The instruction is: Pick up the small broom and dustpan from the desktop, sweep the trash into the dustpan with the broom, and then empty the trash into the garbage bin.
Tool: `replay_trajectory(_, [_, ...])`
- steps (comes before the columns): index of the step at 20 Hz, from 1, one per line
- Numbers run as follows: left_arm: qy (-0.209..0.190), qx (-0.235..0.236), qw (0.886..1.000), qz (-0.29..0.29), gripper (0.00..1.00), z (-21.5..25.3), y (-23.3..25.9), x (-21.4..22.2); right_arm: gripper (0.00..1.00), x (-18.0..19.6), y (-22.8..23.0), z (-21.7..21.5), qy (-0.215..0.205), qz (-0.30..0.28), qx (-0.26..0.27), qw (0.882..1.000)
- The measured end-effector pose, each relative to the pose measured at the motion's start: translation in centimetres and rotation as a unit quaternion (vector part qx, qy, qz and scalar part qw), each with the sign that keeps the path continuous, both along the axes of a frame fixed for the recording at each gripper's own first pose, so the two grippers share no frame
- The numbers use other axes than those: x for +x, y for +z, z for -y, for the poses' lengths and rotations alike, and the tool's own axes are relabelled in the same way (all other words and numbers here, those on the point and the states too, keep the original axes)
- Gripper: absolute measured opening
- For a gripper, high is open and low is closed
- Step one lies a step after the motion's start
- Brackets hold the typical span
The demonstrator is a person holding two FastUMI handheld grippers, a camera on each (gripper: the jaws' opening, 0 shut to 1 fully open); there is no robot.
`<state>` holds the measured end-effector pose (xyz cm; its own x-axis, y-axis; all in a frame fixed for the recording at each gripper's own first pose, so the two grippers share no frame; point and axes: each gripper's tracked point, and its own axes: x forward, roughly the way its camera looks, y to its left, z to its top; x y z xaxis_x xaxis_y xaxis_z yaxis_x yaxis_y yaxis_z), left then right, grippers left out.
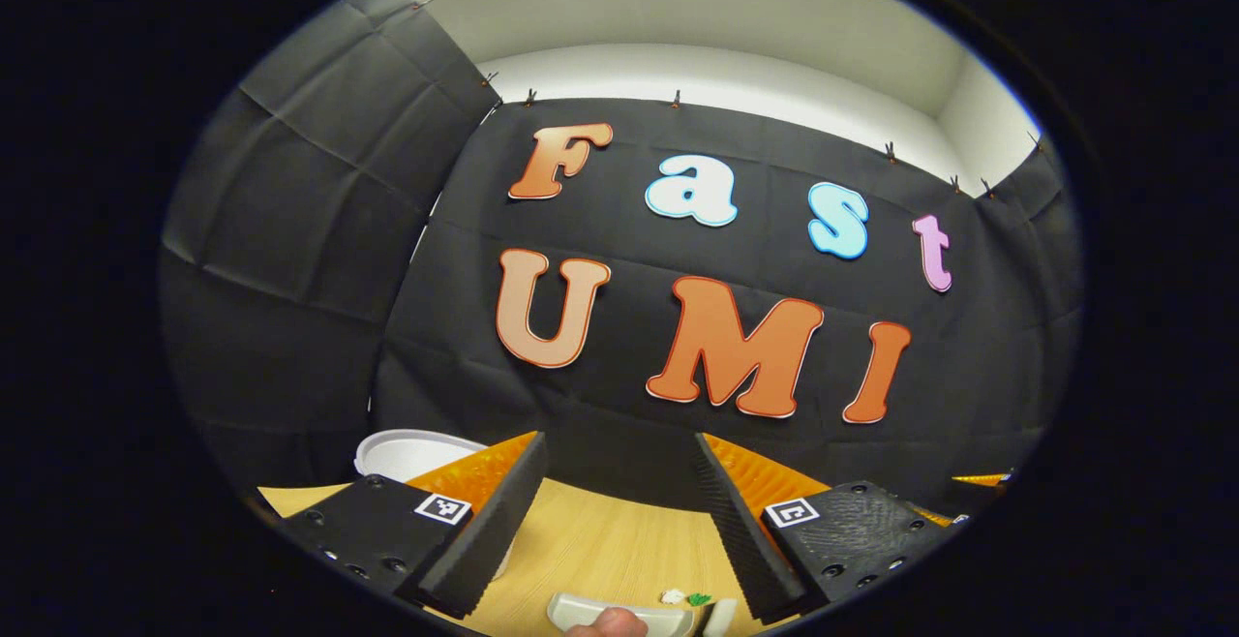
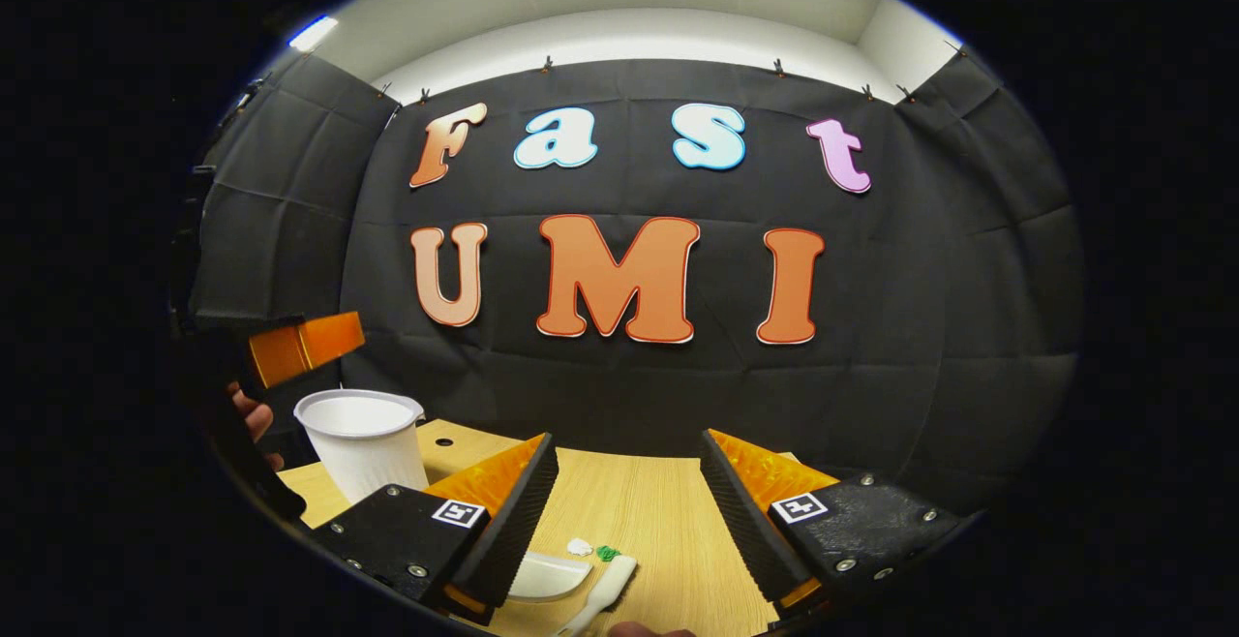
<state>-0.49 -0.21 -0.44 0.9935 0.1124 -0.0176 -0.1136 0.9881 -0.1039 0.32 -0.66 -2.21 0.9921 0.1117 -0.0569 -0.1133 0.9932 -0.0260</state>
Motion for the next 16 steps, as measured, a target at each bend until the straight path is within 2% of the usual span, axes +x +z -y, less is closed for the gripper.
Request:
replay_trajectory(2, [-0.027, 0.017, 0.999, 0.003, 0.94, 1.6, 0.3, -0.2, 0.92, 0.1, 0.2, 0.1, -0.003, 0.003, 0.001, 1.000])
replay_trajectory(6, [-0.046, 0.043, 0.998, 0.018, 0.93, 2.7, 1.1, -0.5, 0.92, -0.1, 0.0, 0.4, -0.011, 0.002, -0.001, 1.000])
replay_trajectory(9, [-0.061, 0.050, 0.997, 0.007, 0.93, 3.5, 0.3, -0.5, 0.92, -0.1, -0.1, 0.3, -0.018, -0.001, 0.006, 1.000])
replay_trajectory(16, [-0.090, 0.051, 0.994, -0.034, 0.94, 2.4, -2.8, 0.1, 0.92, -0.3, -1.4, -0.8, -0.045, -0.012, 0.003, 0.999])
